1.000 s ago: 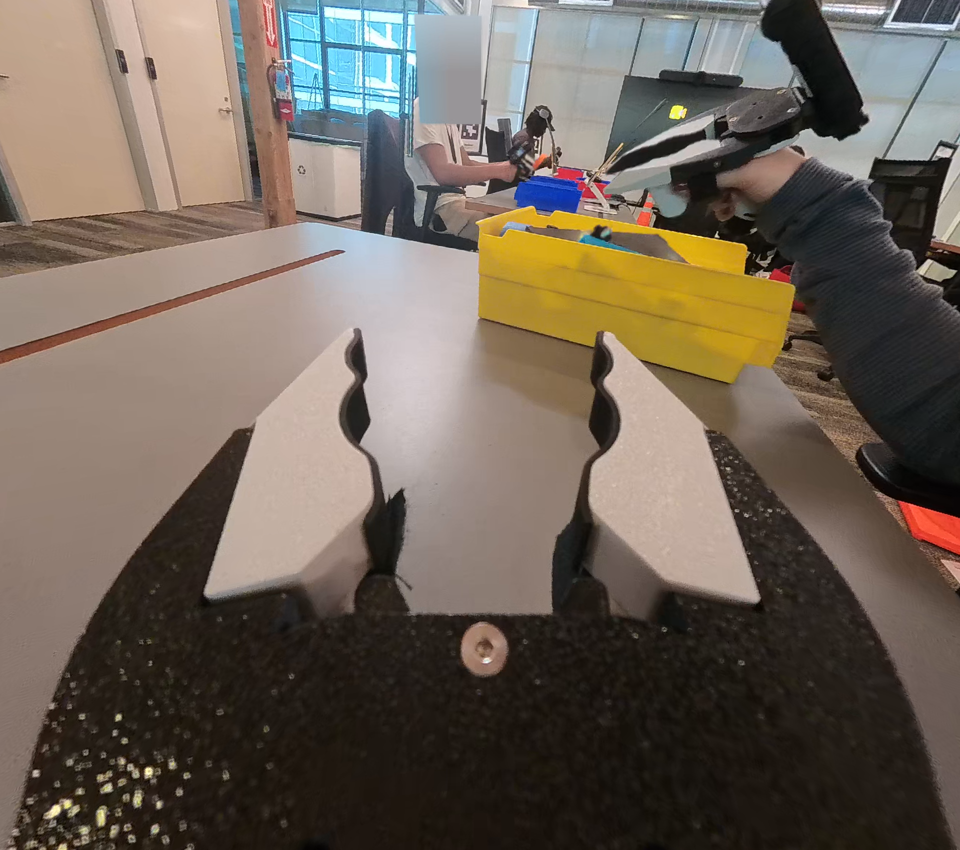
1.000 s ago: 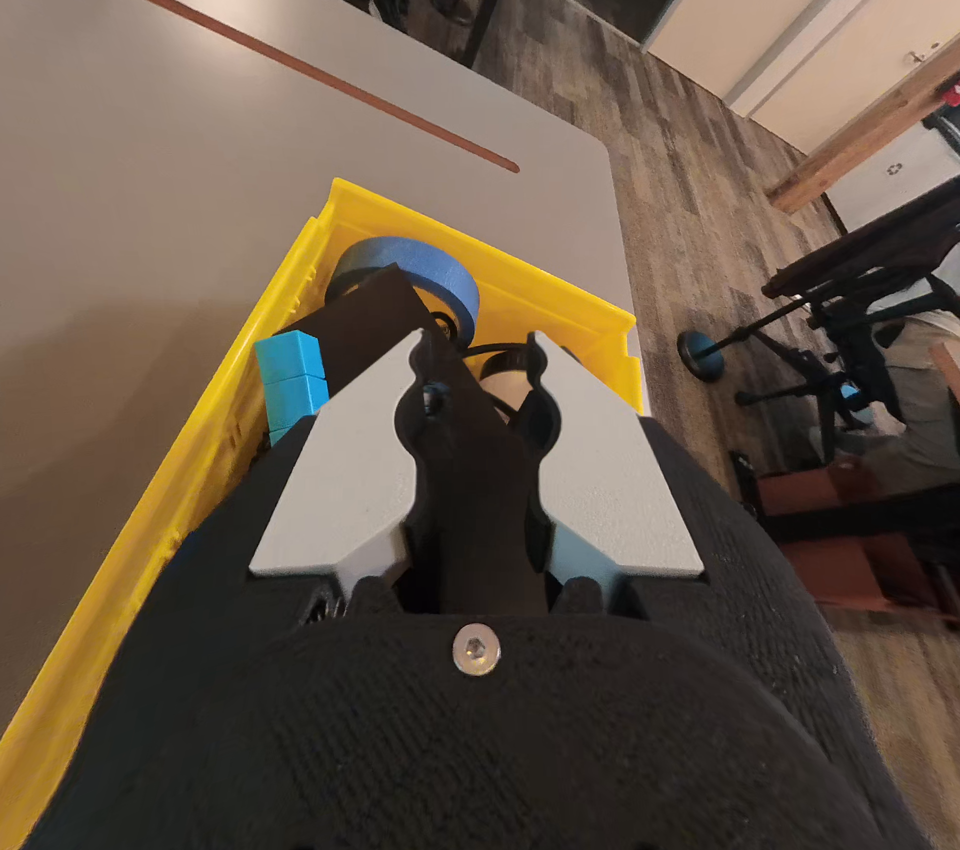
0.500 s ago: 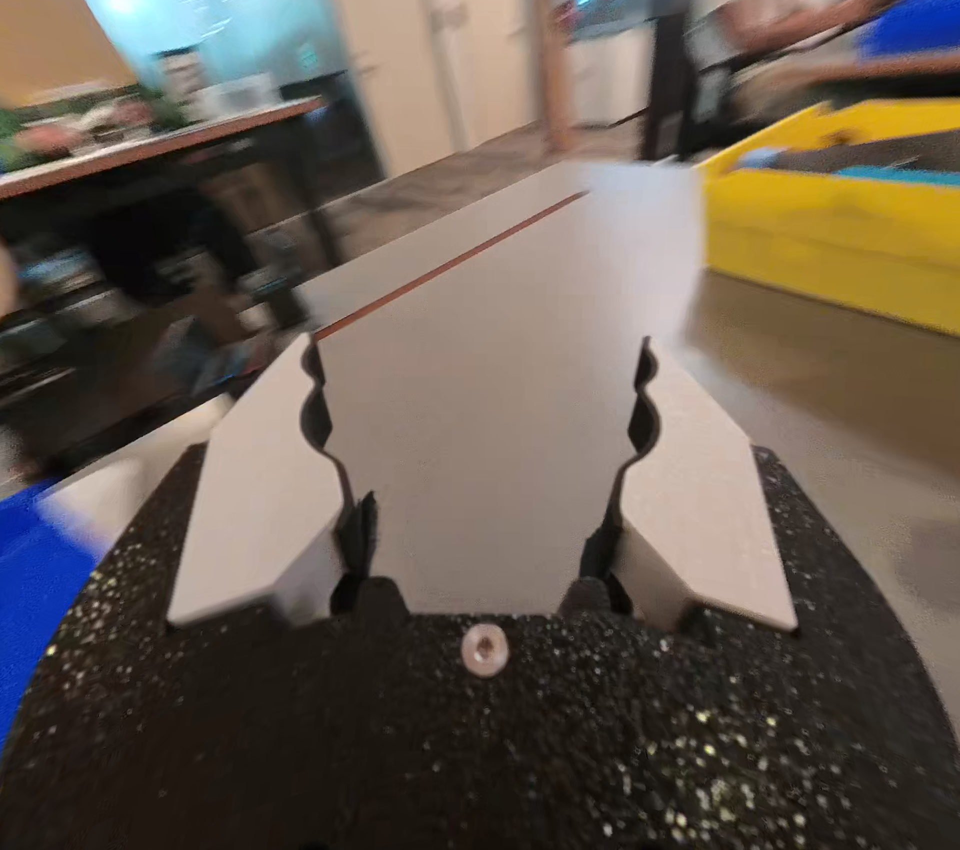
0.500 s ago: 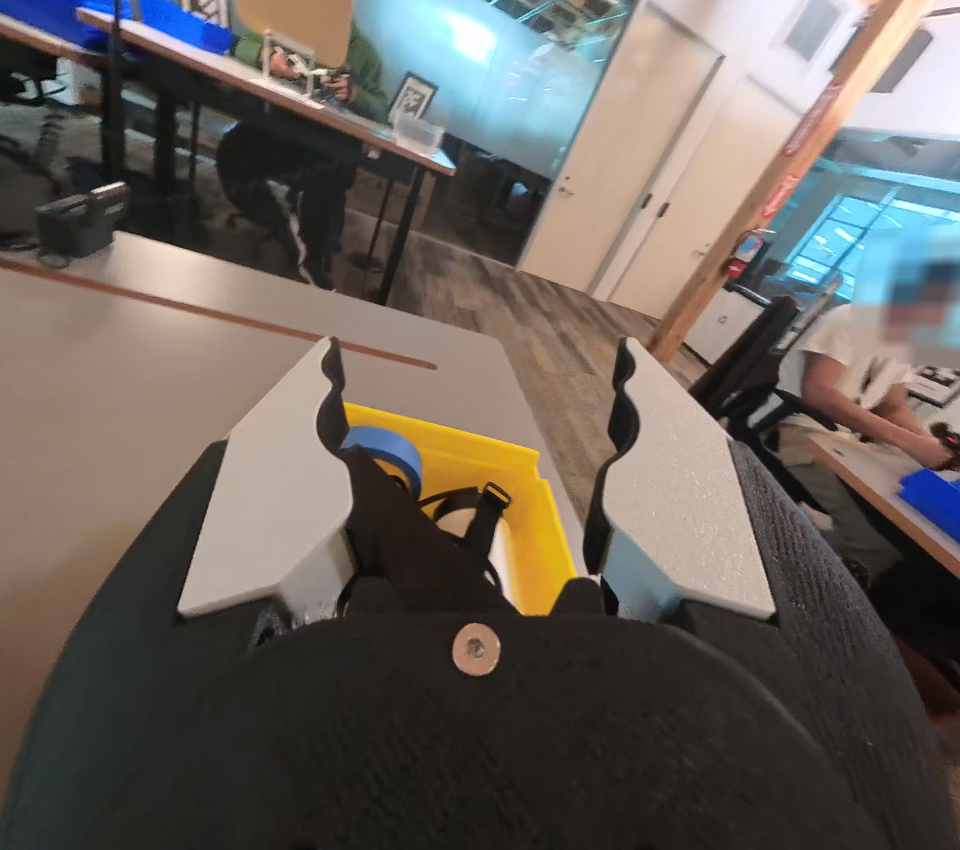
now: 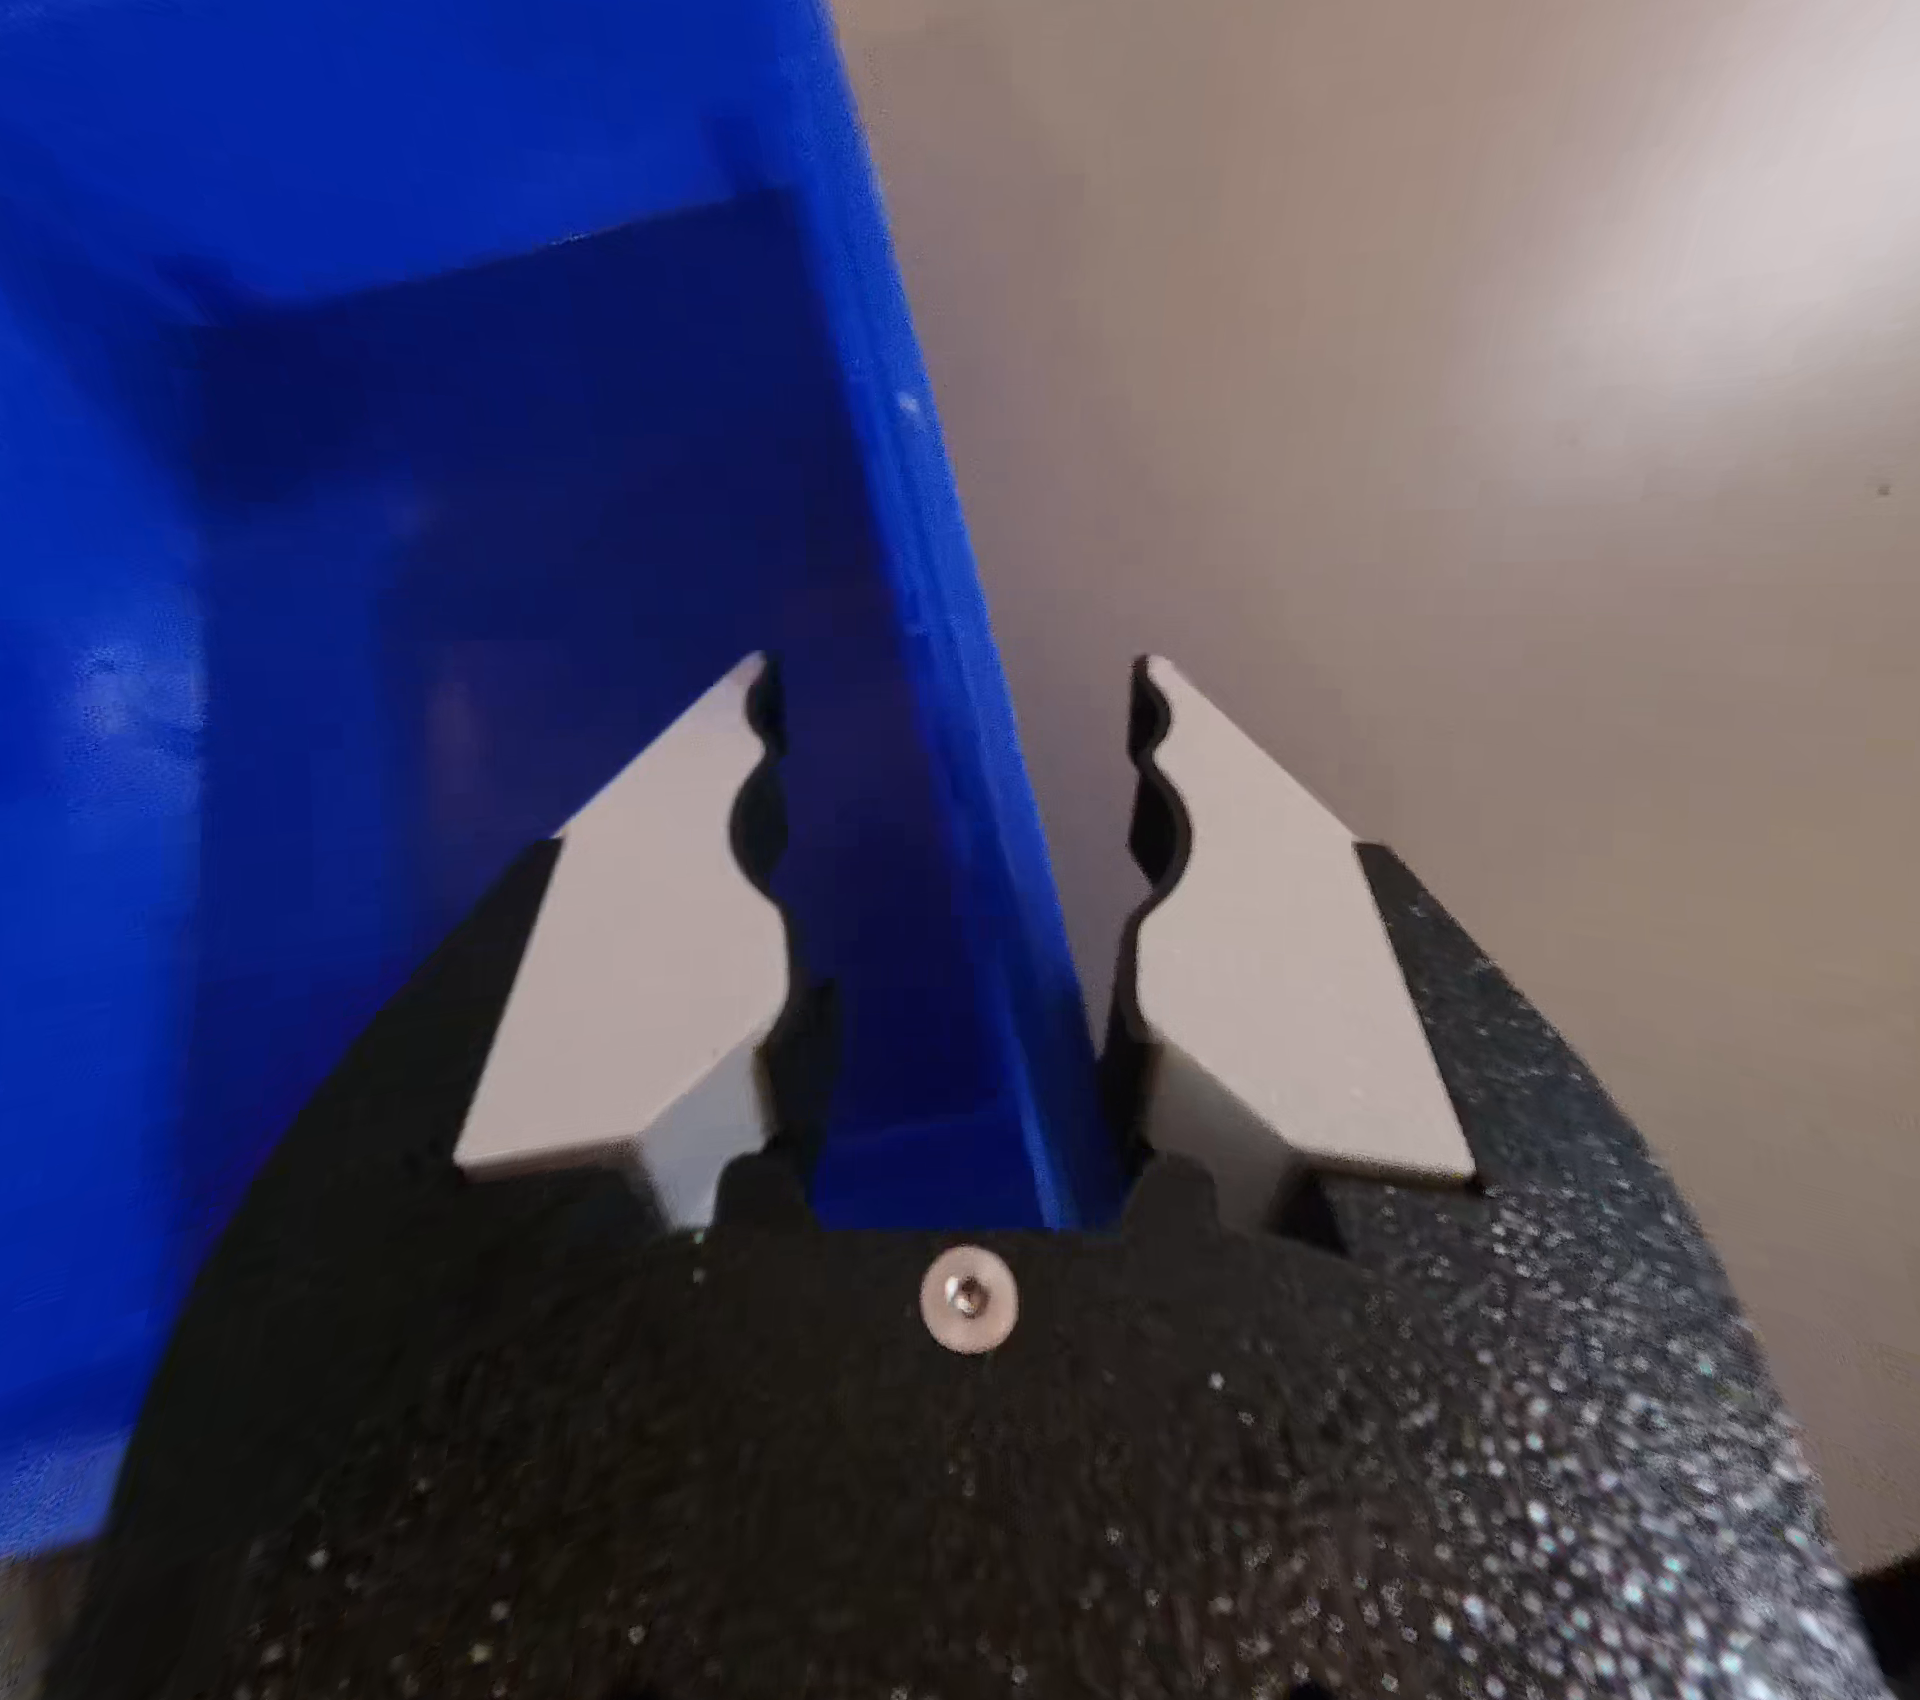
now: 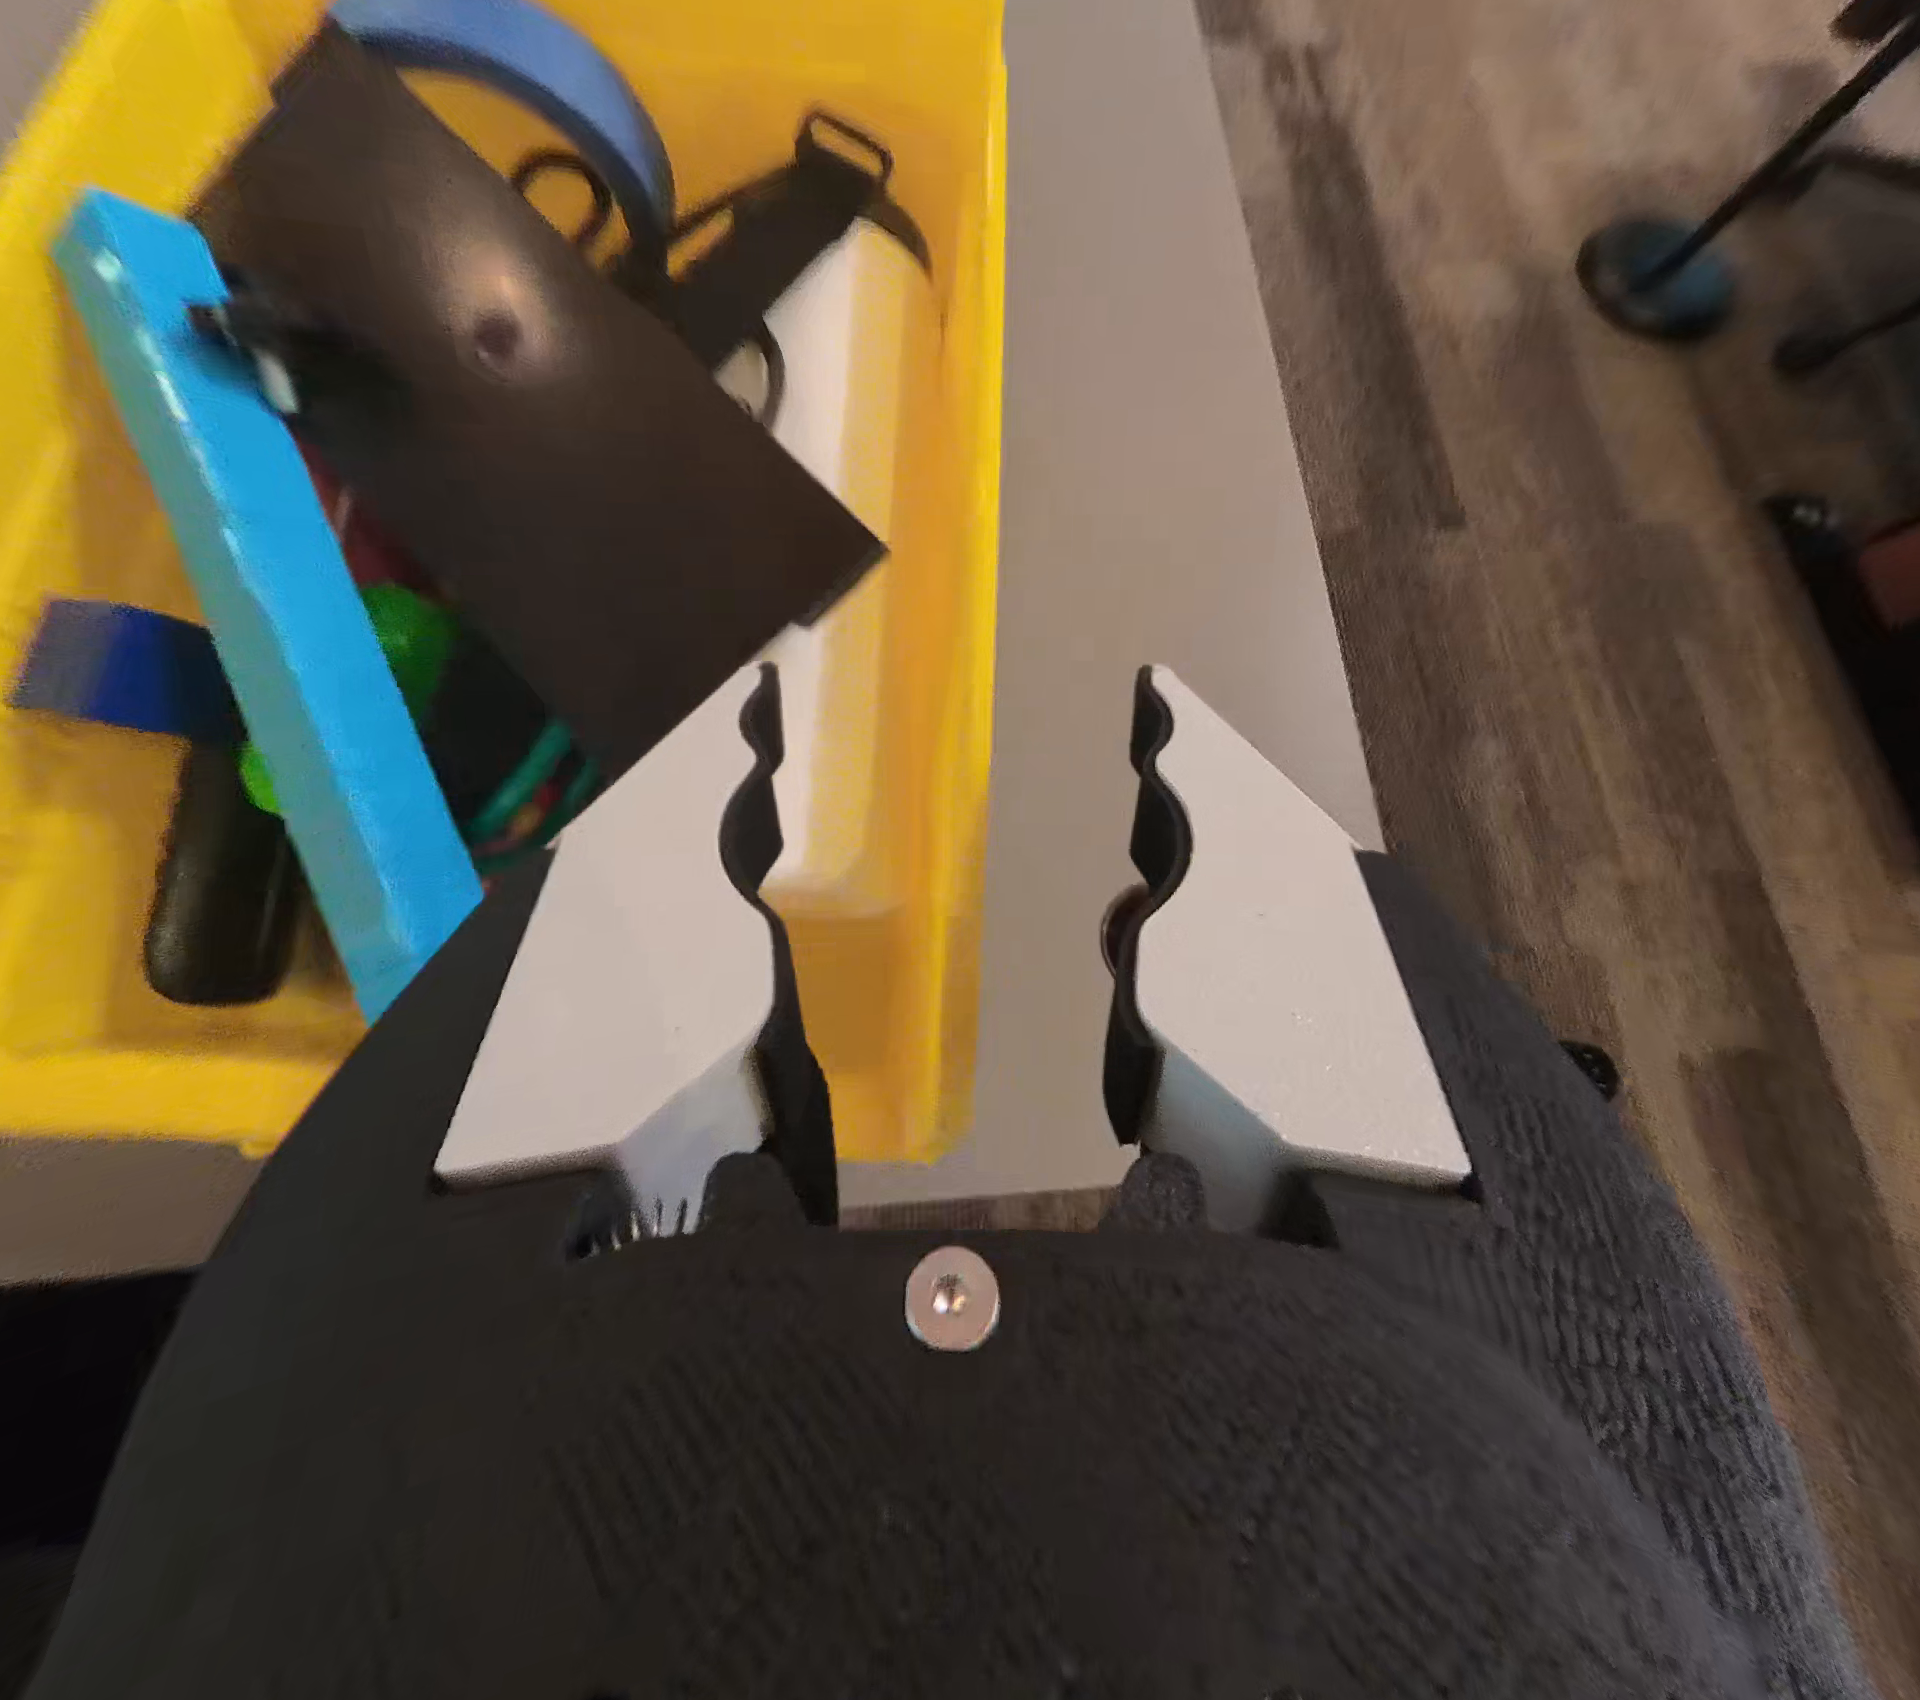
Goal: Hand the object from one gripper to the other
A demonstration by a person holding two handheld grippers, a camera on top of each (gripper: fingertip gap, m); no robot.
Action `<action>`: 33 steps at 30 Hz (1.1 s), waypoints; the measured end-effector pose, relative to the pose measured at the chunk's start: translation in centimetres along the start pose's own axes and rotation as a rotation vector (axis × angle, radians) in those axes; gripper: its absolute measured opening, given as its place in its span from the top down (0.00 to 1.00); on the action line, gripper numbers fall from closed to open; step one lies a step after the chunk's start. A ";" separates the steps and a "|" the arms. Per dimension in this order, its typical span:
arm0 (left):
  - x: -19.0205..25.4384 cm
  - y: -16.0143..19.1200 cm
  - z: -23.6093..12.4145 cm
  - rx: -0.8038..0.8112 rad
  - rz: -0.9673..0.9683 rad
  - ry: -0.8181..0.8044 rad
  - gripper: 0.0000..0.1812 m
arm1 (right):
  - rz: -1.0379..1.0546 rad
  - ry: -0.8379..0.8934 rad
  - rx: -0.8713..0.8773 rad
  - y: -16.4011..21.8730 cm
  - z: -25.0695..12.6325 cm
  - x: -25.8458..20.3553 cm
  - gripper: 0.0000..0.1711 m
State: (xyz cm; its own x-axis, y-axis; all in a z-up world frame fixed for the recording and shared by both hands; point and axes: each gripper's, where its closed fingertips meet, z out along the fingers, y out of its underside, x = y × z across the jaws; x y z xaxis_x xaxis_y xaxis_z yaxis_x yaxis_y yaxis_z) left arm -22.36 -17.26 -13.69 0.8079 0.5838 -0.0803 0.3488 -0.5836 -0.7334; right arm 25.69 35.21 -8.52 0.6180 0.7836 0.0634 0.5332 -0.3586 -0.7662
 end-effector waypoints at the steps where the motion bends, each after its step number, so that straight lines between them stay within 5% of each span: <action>1: 0.2 0.3 0.4 -0.032 0.021 0.013 0.70 | 0.005 -0.006 -0.036 0.7 0.3 0.3 0.62; 6: 0.7 0.8 0.9 -0.091 0.039 0.056 0.80 | 0.024 -0.066 -0.179 3.1 2.1 0.5 0.79; 8: 0.4 0.9 0.8 -0.095 0.064 0.031 0.83 | 0.023 -0.121 -0.167 2.9 2.5 -0.5 0.98; 14: 0.4 2.0 -0.7 -0.083 0.156 0.032 0.88 | -0.062 -0.107 -0.143 2.1 2.8 -2.1 0.98; 19: 1.9 3.9 -4.4 -0.039 0.308 0.194 0.90 | -0.178 -0.197 -0.125 0.6 4.2 -5.3 0.98; 27: 2.7 10.0 -11.3 0.065 0.688 0.668 0.89 | -0.428 -0.546 -0.093 -3.9 9.1 -13.3 0.98; 33: 3.4 12.2 -14.1 0.021 0.814 0.769 0.88 | -0.506 -0.758 -0.137 -8.6 13.8 -21.2 0.99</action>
State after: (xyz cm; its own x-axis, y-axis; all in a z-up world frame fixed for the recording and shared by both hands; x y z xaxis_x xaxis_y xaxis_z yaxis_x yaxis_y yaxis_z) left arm -8.68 -30.38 -13.43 0.8730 -0.4757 -0.1077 -0.4192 -0.6190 -0.6641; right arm 0.01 28.68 -12.15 -0.2259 0.9687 -0.1029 0.7304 0.0985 -0.6759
